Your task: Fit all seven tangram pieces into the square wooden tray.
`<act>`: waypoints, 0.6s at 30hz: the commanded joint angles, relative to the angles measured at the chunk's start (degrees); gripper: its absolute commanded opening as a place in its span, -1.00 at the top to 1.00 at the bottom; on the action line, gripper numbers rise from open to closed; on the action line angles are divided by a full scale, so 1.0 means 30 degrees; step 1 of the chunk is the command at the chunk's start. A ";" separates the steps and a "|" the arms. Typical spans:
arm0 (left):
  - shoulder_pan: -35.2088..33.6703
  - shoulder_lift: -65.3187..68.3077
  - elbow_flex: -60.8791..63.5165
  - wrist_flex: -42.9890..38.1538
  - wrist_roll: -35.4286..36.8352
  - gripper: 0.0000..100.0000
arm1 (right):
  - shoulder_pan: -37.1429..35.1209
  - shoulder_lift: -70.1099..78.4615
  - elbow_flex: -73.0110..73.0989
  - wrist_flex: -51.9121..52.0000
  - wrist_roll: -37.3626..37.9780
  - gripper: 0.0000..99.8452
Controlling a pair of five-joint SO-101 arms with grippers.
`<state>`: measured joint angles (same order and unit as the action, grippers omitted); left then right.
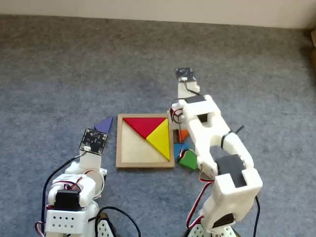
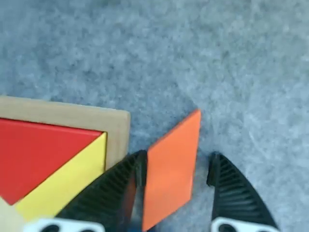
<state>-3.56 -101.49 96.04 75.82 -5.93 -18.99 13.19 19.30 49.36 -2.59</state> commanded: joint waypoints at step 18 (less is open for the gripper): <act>-0.0073 -0.0777 0.0396 0.0000 0.0000 0.90 | 0.0718 -0.0835 -0.1216 -0.0161 0.5685 0.99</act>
<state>-3.56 -101.49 96.04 75.82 -5.93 -17.23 13.45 18.86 49.45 13.67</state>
